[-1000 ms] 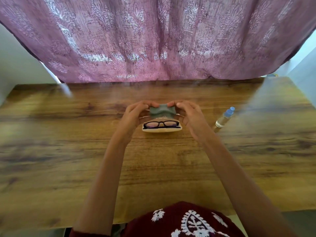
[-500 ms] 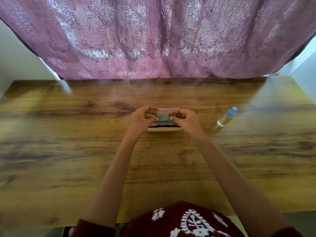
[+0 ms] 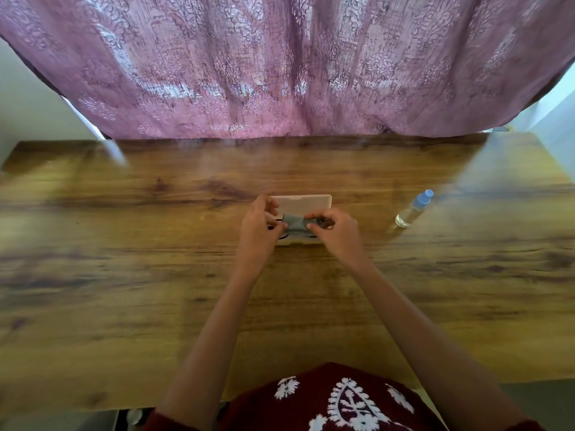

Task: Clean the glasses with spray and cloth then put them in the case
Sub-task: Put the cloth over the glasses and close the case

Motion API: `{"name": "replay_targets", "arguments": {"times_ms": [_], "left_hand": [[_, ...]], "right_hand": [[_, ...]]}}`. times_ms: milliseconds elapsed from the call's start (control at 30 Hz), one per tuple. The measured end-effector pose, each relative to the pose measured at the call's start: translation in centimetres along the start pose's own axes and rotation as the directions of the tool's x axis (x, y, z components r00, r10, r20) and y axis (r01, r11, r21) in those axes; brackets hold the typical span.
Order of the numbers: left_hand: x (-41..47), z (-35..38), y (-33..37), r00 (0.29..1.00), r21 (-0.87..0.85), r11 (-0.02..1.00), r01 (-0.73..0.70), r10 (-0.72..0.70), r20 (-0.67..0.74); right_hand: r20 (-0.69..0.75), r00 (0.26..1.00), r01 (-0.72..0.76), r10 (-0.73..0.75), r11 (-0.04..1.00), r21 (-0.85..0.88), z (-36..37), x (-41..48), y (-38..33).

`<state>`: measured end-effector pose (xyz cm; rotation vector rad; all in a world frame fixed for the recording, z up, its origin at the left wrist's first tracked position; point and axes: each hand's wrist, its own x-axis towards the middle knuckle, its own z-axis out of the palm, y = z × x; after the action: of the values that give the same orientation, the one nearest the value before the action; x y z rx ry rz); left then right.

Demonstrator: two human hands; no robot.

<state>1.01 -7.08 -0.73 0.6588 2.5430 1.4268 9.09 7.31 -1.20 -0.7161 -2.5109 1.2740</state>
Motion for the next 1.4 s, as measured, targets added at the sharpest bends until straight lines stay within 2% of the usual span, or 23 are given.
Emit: {"name": "replay_targets", "arguments": {"times_ms": [167,233,300,400,467,567,733,900,1067,1100,1167,1233,1300,1400], "left_hand": [[-0.6,0.3,-0.4,0.997,0.079,0.997,-0.007,0.012,-0.071],[-0.7,0.3,-0.7,0.990,0.133,0.990,0.045,-0.027,-0.136],[-0.5,0.4,-1.4,0.980,0.120,0.982,0.145,-0.125,-0.158],[-0.5,0.3,-1.9,0.968,-0.034,0.969,0.245,-0.247,-0.040],[-0.6,0.0,-1.9,0.963,-0.110,0.957,0.267,-0.261,0.070],[-0.5,-0.4,-2.7,0.956,-0.035,0.966,0.255,-0.246,0.162],[-0.2,-1.3,-3.1,0.954,0.178,0.965,0.191,-0.225,0.200],[-0.1,-1.6,-3.0,0.948,0.164,0.967,0.197,-0.230,0.218],[-0.4,-1.8,-2.8,0.949,0.135,0.970,0.202,-0.228,0.219],[-0.5,-1.8,-2.8,0.948,0.135,0.969,0.205,-0.231,0.219],[-0.5,-1.8,-2.7,0.949,0.123,0.972,0.201,-0.225,0.222],[-0.6,-1.8,-2.6,0.951,0.111,0.974,0.199,-0.220,0.217],[-0.7,-1.8,-2.5,0.952,0.113,0.970,0.214,-0.233,0.199],[-0.8,-1.6,-2.7,0.953,0.118,0.965,0.233,-0.251,0.170]], "right_hand": [[-0.008,1.000,0.022,-0.023,0.995,-0.098,0.7,-0.2,0.5],[-0.008,0.999,0.036,-0.037,0.991,-0.131,0.7,-0.2,0.6],[-0.012,0.999,0.050,-0.052,0.988,-0.145,0.6,-0.2,0.6],[-0.017,0.997,0.068,-0.071,0.986,-0.151,0.7,-0.4,0.7],[-0.020,0.997,0.077,-0.081,0.985,-0.157,0.7,-0.4,0.7],[-0.021,0.996,0.088,-0.092,0.986,-0.142,0.5,-0.4,0.7],[-0.033,0.995,0.094,-0.098,0.989,-0.116,0.4,-0.5,0.8],[-0.053,0.992,0.111,-0.117,0.987,-0.117,0.2,-0.5,0.7],[-0.263,0.937,0.193,-0.230,0.968,-0.160,-0.4,0.4,-0.4],[-0.240,0.936,0.213,-0.257,0.958,-0.193,-0.7,1.0,-0.7],[-0.106,0.960,0.230,-0.258,0.948,-0.221,-1.3,2.5,-1.0],[0.072,0.986,0.161,-0.149,0.965,-0.206,-1.8,4.0,-1.3],[0.222,0.975,0.071,-0.033,0.983,-0.170,-2.1,5.0,-1.5],[0.288,0.958,0.061,-0.014,0.986,-0.156,-2.2,5.2,-1.4]]}}
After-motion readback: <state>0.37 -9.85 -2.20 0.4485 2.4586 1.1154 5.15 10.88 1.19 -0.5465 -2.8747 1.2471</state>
